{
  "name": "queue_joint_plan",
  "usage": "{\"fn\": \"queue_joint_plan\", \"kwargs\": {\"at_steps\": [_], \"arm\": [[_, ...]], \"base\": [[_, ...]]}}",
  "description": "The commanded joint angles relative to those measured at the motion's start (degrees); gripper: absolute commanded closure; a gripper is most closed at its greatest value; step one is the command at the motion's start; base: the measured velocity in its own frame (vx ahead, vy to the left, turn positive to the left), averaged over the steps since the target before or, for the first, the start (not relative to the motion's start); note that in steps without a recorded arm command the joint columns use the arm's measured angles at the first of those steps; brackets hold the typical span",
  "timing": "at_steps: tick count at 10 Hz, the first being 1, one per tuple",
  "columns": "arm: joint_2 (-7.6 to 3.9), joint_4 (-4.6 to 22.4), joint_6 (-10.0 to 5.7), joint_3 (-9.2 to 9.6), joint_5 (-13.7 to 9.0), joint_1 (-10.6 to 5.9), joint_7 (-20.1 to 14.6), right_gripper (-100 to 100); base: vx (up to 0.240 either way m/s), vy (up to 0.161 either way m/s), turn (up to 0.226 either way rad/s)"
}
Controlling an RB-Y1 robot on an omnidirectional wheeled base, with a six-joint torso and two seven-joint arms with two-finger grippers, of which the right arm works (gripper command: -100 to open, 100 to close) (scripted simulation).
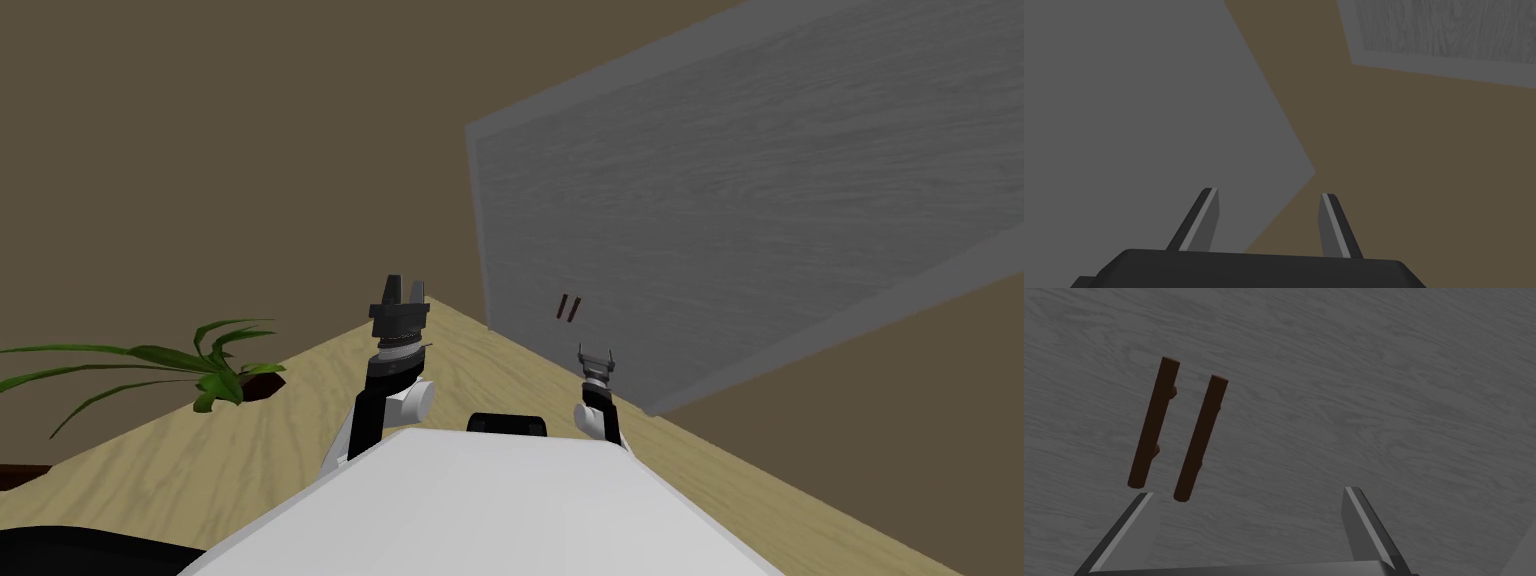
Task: Pull the door open
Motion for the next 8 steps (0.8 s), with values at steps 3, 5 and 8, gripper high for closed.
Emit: {"fn": "queue_joint_plan", "kwargs": {"at_steps": [3, 5, 8], "arm": [[0.19, 4.82, -1.28, -0.47, -2.31, -1.46, -3.48, -100], [0.38, 8.4, -2.22, -0.83, -4.04, -2.54, -6.04, -100], [0.59, 11.52, -3.04, -1.15, -5.56, -3.55, -8.28, -100]], "base": [[0.106, -0.03, 0.074], [0.111, -0.047, 0.105], [0.109, -0.042, 0.065]]}}
